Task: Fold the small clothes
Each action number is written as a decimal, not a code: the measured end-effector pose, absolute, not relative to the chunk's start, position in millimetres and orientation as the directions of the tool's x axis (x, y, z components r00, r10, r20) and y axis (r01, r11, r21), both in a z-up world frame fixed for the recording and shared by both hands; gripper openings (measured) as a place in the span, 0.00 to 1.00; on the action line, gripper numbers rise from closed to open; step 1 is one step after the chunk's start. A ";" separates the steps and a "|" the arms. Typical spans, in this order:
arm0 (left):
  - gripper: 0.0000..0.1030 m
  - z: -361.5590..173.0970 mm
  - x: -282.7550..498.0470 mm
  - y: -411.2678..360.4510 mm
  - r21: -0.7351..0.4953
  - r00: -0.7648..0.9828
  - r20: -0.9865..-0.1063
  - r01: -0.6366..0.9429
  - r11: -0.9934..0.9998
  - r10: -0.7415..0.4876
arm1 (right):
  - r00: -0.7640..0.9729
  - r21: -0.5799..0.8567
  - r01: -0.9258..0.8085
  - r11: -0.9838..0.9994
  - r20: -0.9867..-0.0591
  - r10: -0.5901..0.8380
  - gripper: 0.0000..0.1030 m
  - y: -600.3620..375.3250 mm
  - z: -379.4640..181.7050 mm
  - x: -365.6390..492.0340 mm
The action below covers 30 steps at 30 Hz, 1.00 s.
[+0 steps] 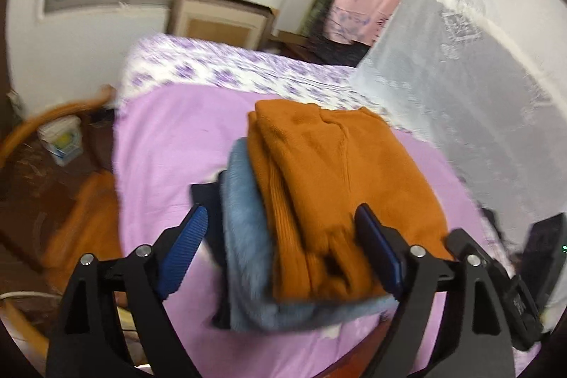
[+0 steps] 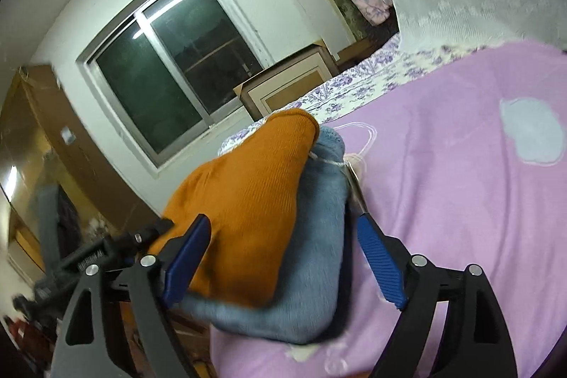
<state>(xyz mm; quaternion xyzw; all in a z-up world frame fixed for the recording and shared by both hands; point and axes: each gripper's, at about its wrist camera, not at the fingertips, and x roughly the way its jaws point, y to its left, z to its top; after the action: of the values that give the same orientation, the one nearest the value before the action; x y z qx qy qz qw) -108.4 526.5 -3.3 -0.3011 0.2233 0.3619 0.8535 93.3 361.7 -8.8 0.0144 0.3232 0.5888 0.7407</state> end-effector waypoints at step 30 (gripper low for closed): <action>0.96 69.5 -154.3 286.0 -0.040 0.338 -0.444 -0.933 0.358 0.830 | 0.143 0.237 -0.935 0.265 -0.433 0.890 0.94 198.6 39.3 8.2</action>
<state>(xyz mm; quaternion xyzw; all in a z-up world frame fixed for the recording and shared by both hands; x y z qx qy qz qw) -154.3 286.0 69.5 -0.1453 0.1773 0.5475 0.8048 8.2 198.6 39.3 -0.0444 0.2514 0.6044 0.7547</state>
